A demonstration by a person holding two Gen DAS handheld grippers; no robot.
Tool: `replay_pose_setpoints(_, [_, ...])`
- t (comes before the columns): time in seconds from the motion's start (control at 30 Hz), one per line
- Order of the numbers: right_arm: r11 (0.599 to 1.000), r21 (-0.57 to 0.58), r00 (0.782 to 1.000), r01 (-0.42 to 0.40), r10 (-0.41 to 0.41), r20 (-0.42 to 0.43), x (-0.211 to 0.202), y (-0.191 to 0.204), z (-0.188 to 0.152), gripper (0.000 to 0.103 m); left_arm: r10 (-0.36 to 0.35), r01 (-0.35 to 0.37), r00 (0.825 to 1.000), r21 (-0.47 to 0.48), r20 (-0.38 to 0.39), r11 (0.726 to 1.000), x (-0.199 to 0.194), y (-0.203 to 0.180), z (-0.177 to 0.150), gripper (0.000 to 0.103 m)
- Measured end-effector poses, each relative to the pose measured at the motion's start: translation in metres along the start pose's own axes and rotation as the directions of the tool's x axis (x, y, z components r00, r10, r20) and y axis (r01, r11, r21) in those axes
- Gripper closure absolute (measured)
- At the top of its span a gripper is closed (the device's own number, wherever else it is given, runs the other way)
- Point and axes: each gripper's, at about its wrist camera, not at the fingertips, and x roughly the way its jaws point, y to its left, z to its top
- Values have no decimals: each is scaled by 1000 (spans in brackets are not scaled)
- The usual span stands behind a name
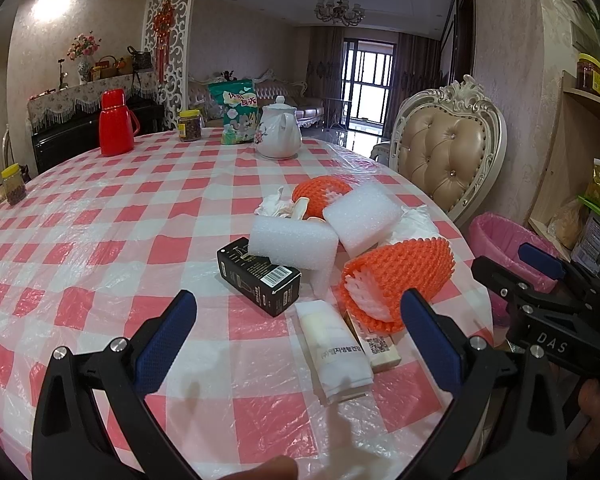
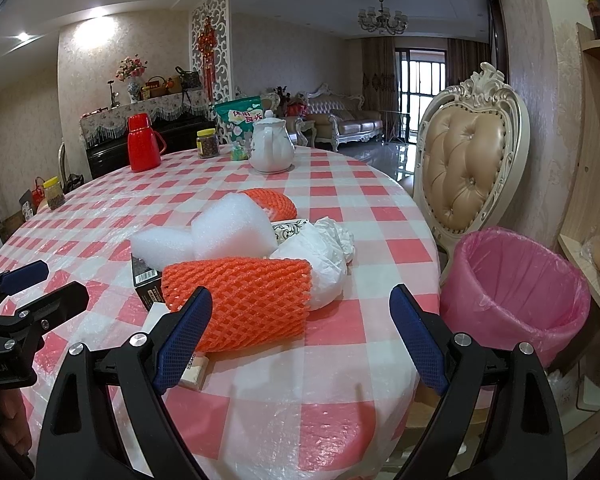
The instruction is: Collect trash
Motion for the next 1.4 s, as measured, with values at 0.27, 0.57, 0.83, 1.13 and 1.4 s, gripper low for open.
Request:
replay_pose_setpoints(0.27, [1000,0,1000,0,0,1,0,0,0,18,0,0,1000,1,1,1000,0,0,0,5])
replay_pose_setpoints(0.57, [1000,0,1000,-1,1,3,-1,0,2,18,0,0,1000,1,1,1000,-1,0,1,5])
replay_pose_setpoints(0.83, [1000,0,1000,-1,1,2,-1,0,2,18,0,0,1000,0,0,1000,-1,0,0,5])
replay_pose_setpoints(1.13, [1000,1,1000,-6,6,-7,1,0,3,18,1,-1,1000,-2,-1,1000,-1,-1,3,5])
replay_pose_setpoints(1.4, [998,15,997,-57,57,-54,22,8,9,18,8,-8,1000,-22,-23,1000,11,6,-1,5])
